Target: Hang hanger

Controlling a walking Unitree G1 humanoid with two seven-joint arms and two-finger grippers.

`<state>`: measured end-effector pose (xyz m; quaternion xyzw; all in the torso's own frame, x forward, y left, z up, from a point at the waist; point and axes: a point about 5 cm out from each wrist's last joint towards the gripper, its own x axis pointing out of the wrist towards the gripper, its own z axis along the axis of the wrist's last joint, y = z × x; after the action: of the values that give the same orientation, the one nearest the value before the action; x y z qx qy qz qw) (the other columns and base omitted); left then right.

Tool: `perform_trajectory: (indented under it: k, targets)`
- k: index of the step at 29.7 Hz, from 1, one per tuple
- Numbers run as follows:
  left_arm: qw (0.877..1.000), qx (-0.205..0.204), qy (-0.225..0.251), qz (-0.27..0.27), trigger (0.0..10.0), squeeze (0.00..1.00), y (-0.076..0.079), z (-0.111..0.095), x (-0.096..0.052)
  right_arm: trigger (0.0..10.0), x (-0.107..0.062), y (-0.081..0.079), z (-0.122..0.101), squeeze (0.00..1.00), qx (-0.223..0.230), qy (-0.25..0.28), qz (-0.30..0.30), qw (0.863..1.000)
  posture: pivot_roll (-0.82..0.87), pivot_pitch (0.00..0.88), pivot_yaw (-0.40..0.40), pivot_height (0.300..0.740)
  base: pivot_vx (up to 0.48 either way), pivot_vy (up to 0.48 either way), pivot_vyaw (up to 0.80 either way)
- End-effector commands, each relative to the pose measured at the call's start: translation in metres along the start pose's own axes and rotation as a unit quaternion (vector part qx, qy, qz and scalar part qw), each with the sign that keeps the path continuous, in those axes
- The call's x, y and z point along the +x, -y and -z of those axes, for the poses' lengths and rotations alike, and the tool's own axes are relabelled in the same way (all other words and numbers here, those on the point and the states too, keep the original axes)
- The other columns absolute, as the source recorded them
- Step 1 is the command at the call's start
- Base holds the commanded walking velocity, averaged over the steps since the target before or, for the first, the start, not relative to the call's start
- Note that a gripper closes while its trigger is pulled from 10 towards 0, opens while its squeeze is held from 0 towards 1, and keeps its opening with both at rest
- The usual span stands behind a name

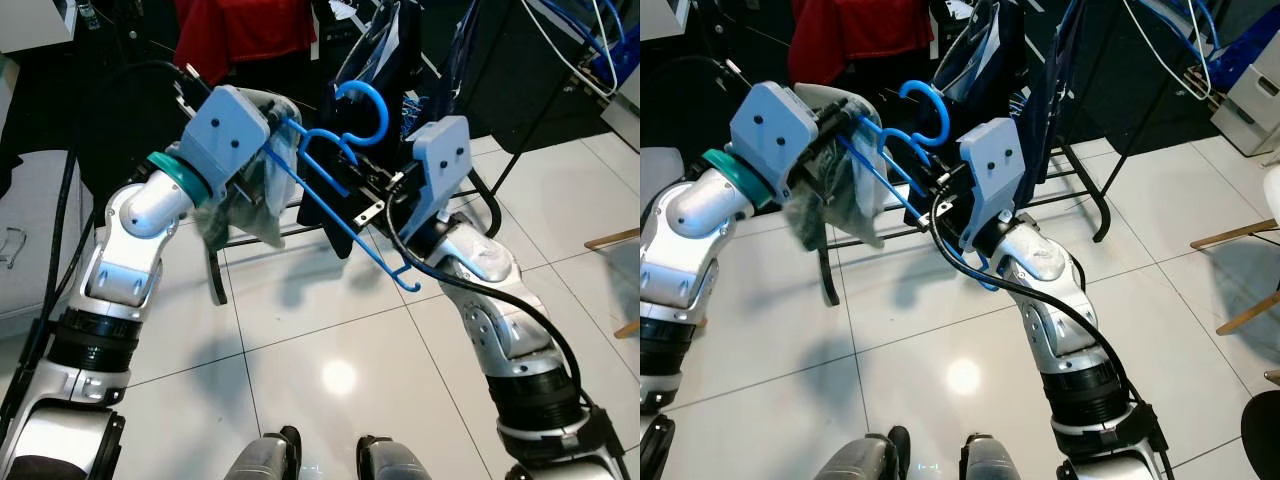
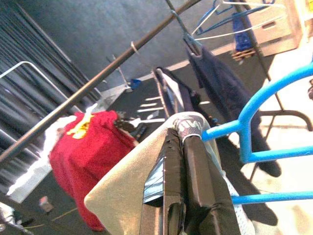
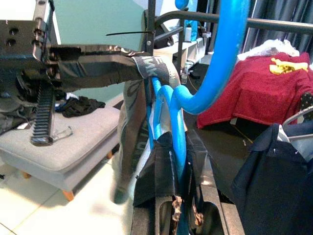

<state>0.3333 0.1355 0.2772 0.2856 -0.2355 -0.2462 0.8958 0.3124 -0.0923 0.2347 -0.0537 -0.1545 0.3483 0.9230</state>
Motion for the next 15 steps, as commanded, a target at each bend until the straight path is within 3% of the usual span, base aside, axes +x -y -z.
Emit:
perform_trajectory:
  k: [1, 9, 11, 15]
  targets:
    - [0.999, -0.019, 0.018, 0.037, 10.0, 0.0, 0.009, -0.007, -0.002, 10.0, 0.0, -0.002, 0.005, 0.0, -0.021, -0.007, -0.004, 1.0, -0.09, 0.108, 0.094, 0.74, 0.0, 0.0, 0.0]
    - [0.999, 0.012, 0.005, 0.051, 10.0, 0.0, 0.007, -0.008, -0.008, 10.0, -0.002, 0.003, 0.008, 0.0, -0.034, -0.007, 0.007, 0.999, -0.09, 0.107, 0.095, 0.74, 0.0, 0.0, 0.0]
    - [0.995, 0.013, -0.015, 0.099, 10.0, 0.0, 0.012, -0.001, -0.023, 10.0, -0.005, 0.013, 0.005, 0.0, -0.05, 0.001, 0.035, 0.998, -0.09, 0.105, 0.097, 0.74, 0.0, 0.0, 0.0]
    - [0.992, 0.011, -0.024, 0.122, 10.0, 0.0, 0.02, 0.003, -0.029, 10.0, -0.006, 0.019, 0.001, 0.0, -0.056, 0.013, 0.049, 0.997, -0.07, 0.1, 0.093, 0.74, 0.0, 0.0, 0.0]
